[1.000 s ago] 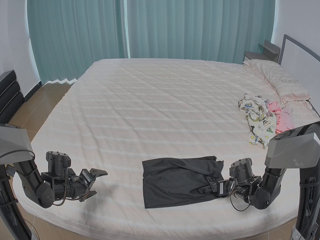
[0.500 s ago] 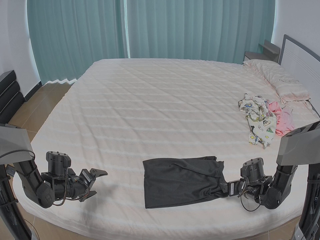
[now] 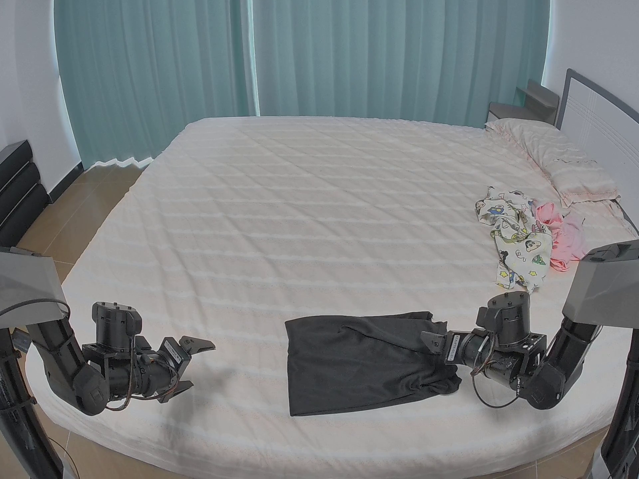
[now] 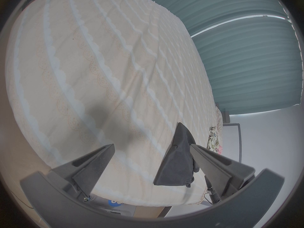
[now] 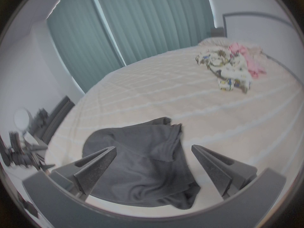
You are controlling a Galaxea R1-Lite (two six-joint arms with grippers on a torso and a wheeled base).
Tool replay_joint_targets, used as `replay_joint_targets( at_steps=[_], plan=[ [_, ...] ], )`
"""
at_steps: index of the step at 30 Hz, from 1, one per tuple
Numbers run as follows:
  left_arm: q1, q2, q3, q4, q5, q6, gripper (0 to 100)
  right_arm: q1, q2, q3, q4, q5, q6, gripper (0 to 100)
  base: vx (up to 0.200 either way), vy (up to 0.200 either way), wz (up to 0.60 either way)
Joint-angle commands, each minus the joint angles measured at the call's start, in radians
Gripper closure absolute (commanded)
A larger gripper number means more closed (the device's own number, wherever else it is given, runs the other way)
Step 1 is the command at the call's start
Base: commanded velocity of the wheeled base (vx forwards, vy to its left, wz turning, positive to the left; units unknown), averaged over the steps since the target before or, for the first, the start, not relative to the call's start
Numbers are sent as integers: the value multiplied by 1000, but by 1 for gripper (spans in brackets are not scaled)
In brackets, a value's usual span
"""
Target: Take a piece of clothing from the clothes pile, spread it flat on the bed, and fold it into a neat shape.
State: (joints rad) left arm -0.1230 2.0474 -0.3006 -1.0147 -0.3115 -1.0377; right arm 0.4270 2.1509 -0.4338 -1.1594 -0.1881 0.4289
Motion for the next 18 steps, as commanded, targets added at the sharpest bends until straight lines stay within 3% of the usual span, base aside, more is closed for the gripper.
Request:
replay_joint_targets(
  at_steps=[1,3,4,5,9,18],
  plan=[
    [0,2,0,-1,0,-1,0,64,86,-69,10,45,188,0,0,0,0],
    [0,2,0,-1,0,-1,0,59,115,-105,44,73,277,0,0,0,0],
    [0,2,0,-1,0,-1,0,59,115,-105,44,73,277,0,0,0,0],
    [0,2,0,-1,0,-1,0,59,118,-121,84,108,349,0,0,0,0],
    [-1,3,0,-1,0,1,0,36,121,-154,139,203,436,0,0,0,0],
    [-1,3,0,-1,0,2,0,-2,158,-233,198,223,442,0,0,0,0]
  ],
)
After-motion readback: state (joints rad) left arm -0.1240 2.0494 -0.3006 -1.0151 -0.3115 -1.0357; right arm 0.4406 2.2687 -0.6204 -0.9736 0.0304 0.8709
